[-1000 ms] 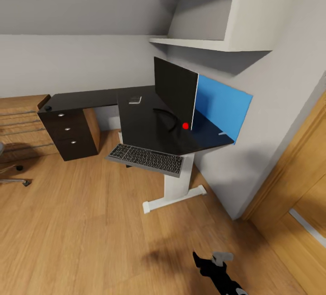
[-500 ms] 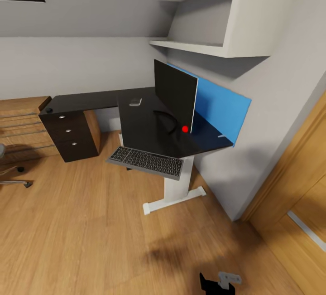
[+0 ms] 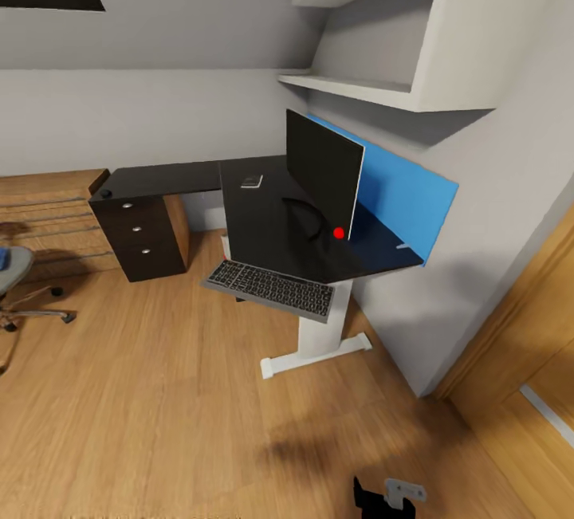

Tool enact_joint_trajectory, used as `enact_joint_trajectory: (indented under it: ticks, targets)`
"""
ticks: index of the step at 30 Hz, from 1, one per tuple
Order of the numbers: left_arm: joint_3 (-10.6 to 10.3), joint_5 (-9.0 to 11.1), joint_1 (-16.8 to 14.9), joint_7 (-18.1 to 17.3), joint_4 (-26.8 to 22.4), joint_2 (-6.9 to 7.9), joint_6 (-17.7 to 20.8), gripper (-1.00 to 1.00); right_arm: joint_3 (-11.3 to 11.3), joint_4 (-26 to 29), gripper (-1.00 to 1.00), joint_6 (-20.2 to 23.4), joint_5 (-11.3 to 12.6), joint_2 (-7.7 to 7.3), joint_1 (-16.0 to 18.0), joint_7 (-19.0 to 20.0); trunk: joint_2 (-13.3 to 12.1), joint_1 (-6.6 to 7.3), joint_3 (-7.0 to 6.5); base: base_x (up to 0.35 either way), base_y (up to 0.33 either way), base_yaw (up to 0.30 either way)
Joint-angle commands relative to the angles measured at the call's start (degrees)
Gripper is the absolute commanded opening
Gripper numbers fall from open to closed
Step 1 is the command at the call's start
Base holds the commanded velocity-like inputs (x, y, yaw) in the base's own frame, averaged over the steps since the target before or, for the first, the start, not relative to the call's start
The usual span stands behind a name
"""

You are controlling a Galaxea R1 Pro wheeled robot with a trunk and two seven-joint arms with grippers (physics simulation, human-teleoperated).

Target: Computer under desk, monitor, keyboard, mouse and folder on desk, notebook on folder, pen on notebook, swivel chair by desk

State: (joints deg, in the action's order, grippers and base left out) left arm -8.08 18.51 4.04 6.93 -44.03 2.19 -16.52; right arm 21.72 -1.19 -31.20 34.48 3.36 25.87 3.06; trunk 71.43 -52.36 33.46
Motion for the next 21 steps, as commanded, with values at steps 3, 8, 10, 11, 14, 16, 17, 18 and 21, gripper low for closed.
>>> enact_joint_trajectory:
  ticks: [3,8,10,11,14,16,17,18,21]
  targets:
    - [-0.44,0.38,0.0,0.58,-0.03,0.1,-0.18,1.0,0.33,-0.11,1.0,-0.26,0.59,0.28,0.06,-0.3,-1.19,0.66,-0.51,0.0,0.0,0.278]
    - [-0.44,0.38,0.02,0.6,-0.01,0.1,-0.18,1.0,0.34,-0.12,1.0,-0.27,0.59,0.76,0.06,-0.55,-3.2,1.76,-1.4,0.0,0.0,0.278]
    - [-0.44,0.38,0.01,0.58,0.0,0.1,-0.18,1.0,0.35,-0.11,1.0,-0.27,0.59,0.8,0.06,-0.57,-4.0,2.2,-1.76,0.0,0.0,0.278]
    - [-0.44,0.38,0.01,0.59,0.0,0.1,-0.18,1.0,0.35,-0.1,1.0,-0.27,0.59,0.81,0.06,-0.59,-4.4,2.42,-1.94,0.0,0.0,0.279]
    - [-0.44,0.38,0.0,0.6,0.0,0.1,-0.18,1.0,0.34,-0.05,1.0,-0.47,0.6,0.85,0.06,-0.72,-5.6,3.08,-2.48,0.0,0.0,0.28]
    - [-0.44,0.38,0.02,0.6,0.03,0.1,-0.18,1.0,0.35,-0.05,1.0,-1.2,0.59,0.9,0.06,-1.02,-6.4,3.52,-2.84,0.0,0.0,0.281]
    - [-0.44,0.38,0.01,0.61,0.08,0.1,-0.18,1.0,0.35,-0.04,1.0,-1.49,0.59,0.91,0.04,-1.16,-6.8,3.74,-3.02,0.0,0.0,0.282]
    - [-0.44,0.38,0.01,0.61,0.15,0.1,-0.18,1.0,0.35,-0.04,1.0,-1.79,0.58,0.91,0.05,-1.33,-7.21,3.96,-3.2,0.0,0.0,0.282]
    - [-0.42,0.39,0.01,0.63,0.49,0.1,-0.21,1.0,0.34,-0.04,1.0,-3.97,0.5,0.89,0.06,-2.89,-7.21,3.96,-3.2,0.0,0.0,0.282]
